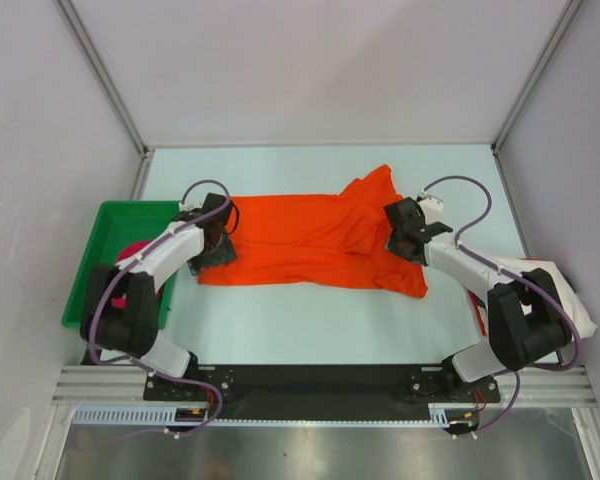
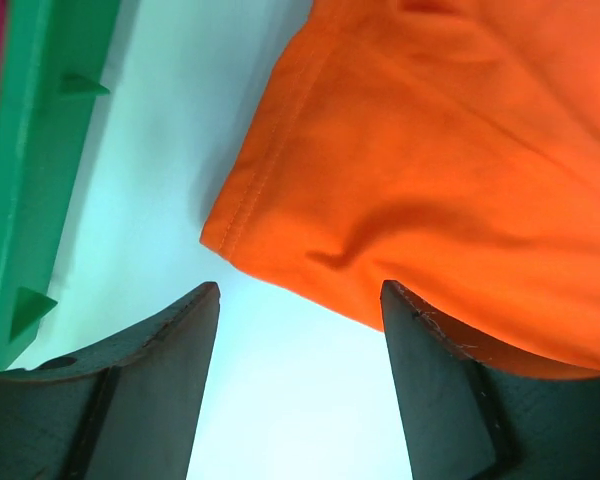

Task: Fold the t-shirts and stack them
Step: Fold the flattened tshirt in 1/3 of the way

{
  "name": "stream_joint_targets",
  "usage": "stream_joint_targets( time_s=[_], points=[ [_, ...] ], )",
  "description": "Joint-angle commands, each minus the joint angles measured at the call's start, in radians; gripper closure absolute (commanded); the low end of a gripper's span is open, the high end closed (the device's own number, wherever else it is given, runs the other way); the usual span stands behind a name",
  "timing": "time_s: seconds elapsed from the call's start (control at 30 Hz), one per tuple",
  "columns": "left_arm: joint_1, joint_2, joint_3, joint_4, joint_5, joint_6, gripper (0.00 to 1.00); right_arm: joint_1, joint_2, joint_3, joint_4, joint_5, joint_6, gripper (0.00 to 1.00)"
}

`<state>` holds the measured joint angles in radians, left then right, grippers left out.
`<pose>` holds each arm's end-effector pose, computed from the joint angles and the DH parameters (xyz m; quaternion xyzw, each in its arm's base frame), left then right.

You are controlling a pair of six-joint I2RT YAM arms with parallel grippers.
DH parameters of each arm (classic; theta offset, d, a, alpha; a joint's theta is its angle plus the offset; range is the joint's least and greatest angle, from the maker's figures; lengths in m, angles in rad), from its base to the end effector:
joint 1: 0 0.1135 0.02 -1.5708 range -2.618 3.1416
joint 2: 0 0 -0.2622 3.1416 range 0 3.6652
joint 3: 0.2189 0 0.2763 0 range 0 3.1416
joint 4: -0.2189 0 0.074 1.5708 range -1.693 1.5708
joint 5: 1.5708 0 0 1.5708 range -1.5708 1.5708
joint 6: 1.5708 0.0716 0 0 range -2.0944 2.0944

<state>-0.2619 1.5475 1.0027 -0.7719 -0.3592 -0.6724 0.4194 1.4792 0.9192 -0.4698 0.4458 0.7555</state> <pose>0.3070 -0.0562 0.1507 -0.2211 0.9509 0.1021 0.1911 0.3119 0.1053 0.1634 0.2154 0.9167 -0.0329 0.3350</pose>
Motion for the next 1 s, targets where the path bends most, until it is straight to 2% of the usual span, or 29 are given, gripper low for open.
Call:
stream_joint_targets(
  time_s=[0.0, 0.03, 0.07, 0.1, 0.3, 0.53, 0.97],
  points=[
    [-0.02, -0.127, 0.03, 0.025, 0.031, 0.033, 0.28, 0.039, 0.032, 0.105, 0.094, -0.021, -0.087, 0.61],
    [-0.022, -0.138, 0.021, 0.034, 0.054, 0.034, 0.31, 0.06, 0.053, 0.113, 0.102, -0.019, -0.093, 0.83],
    [-0.028, -0.151, 0.016, 0.046, 0.057, 0.037, 0.32, 0.07, 0.075, 0.122, 0.1, -0.019, -0.096, 0.94],
    [-0.04, -0.171, 0.01, 0.049, 0.058, 0.039, 0.32, 0.077, 0.119, 0.138, 0.097, -0.015, -0.097, 1.0],
    [-0.1, -0.224, -0.021, 0.057, 0.034, 0.051, 0.33, 0.14, 0.216, 0.129, 0.131, -0.015, -0.107, 1.0],
    [-0.102, -0.216, -0.07, 0.075, 0.039, 0.05, 0.33, 0.174, 0.246, 0.115, 0.157, -0.004, -0.093, 1.0],
    [-0.103, 0.006, -0.076, 0.171, 0.118, 0.008, 0.34, 0.173, 0.322, 0.153, 0.163, 0.004, -0.094, 1.0]
  ],
)
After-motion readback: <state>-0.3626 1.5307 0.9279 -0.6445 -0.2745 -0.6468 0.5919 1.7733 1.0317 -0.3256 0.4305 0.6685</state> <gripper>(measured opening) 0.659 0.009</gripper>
